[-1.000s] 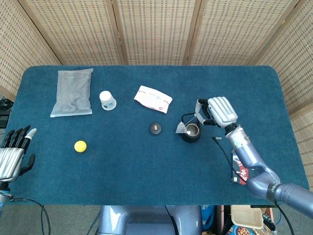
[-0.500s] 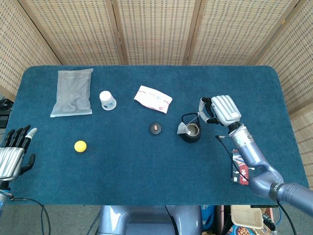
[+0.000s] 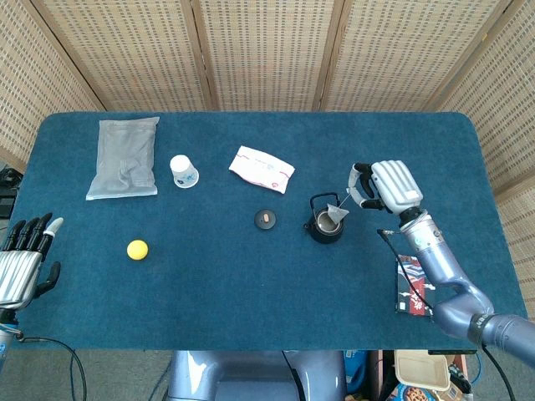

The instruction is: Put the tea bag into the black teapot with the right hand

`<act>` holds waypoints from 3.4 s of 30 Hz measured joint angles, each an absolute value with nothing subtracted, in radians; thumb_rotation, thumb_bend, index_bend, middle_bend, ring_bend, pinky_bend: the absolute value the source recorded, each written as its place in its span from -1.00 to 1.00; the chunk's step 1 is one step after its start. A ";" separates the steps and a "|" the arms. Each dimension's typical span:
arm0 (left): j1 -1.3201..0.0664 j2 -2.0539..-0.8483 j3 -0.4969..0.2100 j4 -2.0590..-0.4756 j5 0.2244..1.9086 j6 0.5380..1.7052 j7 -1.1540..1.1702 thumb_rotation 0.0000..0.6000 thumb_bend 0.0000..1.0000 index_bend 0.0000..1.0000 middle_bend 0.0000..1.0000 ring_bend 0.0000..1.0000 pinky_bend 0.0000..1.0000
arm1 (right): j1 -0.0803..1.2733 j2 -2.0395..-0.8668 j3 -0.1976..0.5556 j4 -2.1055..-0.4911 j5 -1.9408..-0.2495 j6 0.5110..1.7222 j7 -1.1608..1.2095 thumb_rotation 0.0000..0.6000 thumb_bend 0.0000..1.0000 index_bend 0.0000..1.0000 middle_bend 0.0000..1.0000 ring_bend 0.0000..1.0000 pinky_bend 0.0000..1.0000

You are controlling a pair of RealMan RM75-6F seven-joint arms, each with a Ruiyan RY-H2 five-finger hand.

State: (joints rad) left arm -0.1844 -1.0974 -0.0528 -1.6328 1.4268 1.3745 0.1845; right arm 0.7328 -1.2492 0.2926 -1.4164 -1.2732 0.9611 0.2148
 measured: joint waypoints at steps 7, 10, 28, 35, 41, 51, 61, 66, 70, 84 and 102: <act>-0.184 -1.097 -0.051 -1.634 1.425 1.373 0.186 1.00 0.08 -1.00 -1.00 -1.00 -1.00 | 0.732 -1.261 0.282 -1.407 -1.276 0.957 0.215 1.00 0.21 0.34 0.84 0.84 0.93; -0.182 -1.096 -0.051 -1.634 1.422 1.375 0.186 1.00 0.08 -1.00 -1.00 -1.00 -1.00 | 0.734 -1.266 0.279 -1.404 -1.278 0.955 0.216 1.00 0.21 0.34 0.84 0.84 0.93; -0.182 -1.103 -0.048 -1.625 1.419 1.367 0.180 1.00 0.08 -1.00 -1.00 -1.00 -1.00 | 0.727 -1.318 0.212 -1.413 -1.337 0.973 0.118 1.00 0.21 0.34 0.83 0.84 0.93; -0.179 -1.105 -0.046 -1.622 1.418 1.369 0.177 1.00 0.07 -1.00 -1.00 -1.00 -1.00 | 0.722 -1.357 0.168 -1.382 -1.378 0.993 0.032 1.00 0.21 0.34 0.83 0.84 0.93; -0.178 -1.105 -0.047 -1.619 1.417 1.371 0.174 1.00 0.08 -1.00 -1.00 -1.00 -1.00 | 0.719 -1.375 0.138 -1.379 -1.409 0.992 0.013 1.00 0.21 0.34 0.81 0.84 0.93; -0.176 -1.100 -0.049 -1.615 1.415 1.374 0.170 1.00 0.08 -1.00 -1.00 -1.00 -1.00 | 0.725 -1.393 0.096 -1.401 -1.427 0.945 -0.042 1.00 0.21 0.24 0.78 0.84 0.93; -0.174 -1.097 -0.048 -1.616 1.414 1.374 0.171 1.00 0.08 -1.00 -1.00 -1.00 -1.00 | 0.733 -1.403 0.083 -1.399 -1.413 0.906 -0.078 1.00 0.21 -0.11 0.76 0.84 0.93; -0.175 -1.095 -0.048 -1.619 1.416 1.374 0.174 1.00 0.08 -1.00 -1.00 -1.00 -1.00 | 0.733 -1.399 0.081 -1.402 -1.412 0.899 -0.081 1.00 0.21 -0.19 0.76 0.84 0.93; -0.175 -1.094 -0.049 -1.620 1.415 1.374 0.175 1.00 0.07 -1.00 -1.00 -1.00 -1.00 | 0.734 -1.390 0.081 -1.409 -1.410 0.893 -0.083 0.88 0.21 -0.31 0.76 0.84 0.93; -0.176 -1.095 -0.049 -1.623 1.415 1.372 0.180 1.00 0.08 -1.00 -1.00 -1.00 -1.00 | 0.741 -1.368 0.076 -1.426 -1.389 0.853 -0.092 -0.15 0.02 -0.69 0.76 0.84 0.93; -0.177 -1.098 -0.048 -1.618 1.413 1.368 0.178 1.00 0.08 -1.00 -1.00 -1.00 -1.00 | 0.807 -1.293 0.077 -1.428 -1.315 0.668 -0.053 -1.00 0.14 -0.69 0.89 0.96 1.00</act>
State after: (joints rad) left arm -0.1775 -1.0979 -0.0484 -1.6184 1.4130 1.3679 0.1781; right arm 0.8075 -1.2932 0.0768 -1.4280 -1.3149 0.6682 -0.0532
